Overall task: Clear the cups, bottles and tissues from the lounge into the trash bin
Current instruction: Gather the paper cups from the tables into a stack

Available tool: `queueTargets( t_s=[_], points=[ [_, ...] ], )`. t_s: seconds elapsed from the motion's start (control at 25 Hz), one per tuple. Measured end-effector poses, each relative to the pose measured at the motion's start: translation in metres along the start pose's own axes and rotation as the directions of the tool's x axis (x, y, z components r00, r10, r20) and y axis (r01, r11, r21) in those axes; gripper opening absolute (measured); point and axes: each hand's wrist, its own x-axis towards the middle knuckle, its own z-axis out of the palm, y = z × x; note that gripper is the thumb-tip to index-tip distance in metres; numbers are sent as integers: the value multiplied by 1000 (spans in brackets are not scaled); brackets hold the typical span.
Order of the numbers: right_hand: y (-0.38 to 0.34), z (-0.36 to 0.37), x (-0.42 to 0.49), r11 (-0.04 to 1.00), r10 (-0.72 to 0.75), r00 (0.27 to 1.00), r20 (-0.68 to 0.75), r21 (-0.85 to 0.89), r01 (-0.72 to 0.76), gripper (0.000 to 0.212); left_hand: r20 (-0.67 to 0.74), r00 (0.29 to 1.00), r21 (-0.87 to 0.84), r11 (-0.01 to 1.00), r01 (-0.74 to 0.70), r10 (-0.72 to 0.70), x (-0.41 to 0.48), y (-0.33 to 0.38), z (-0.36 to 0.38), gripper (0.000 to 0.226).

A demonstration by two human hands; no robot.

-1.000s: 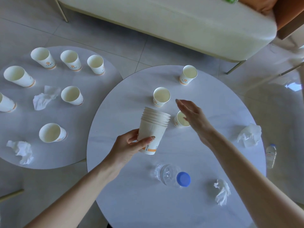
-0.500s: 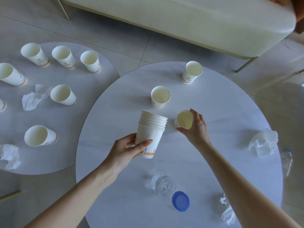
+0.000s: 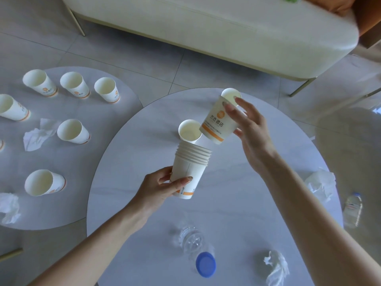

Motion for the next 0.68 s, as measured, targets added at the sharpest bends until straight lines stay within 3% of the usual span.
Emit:
queueTargets(
  t_s=[0.32, 0.56, 0.68],
  points=[
    [6, 17, -5, 989, 103, 981, 166, -123, -83, 80, 4, 1000, -3, 1000, -14, 14, 0, 16, 9, 17],
    [11, 28, -10, 976, 153, 935, 319, -199, -91, 74, -17, 999, -15, 999, -35, 35, 10, 24, 5, 15],
    [16, 31, -6, 978, 140, 913, 384, -197, -67, 59, -13, 1000, -26, 999, -29, 29, 16, 25, -2, 17]
  ],
)
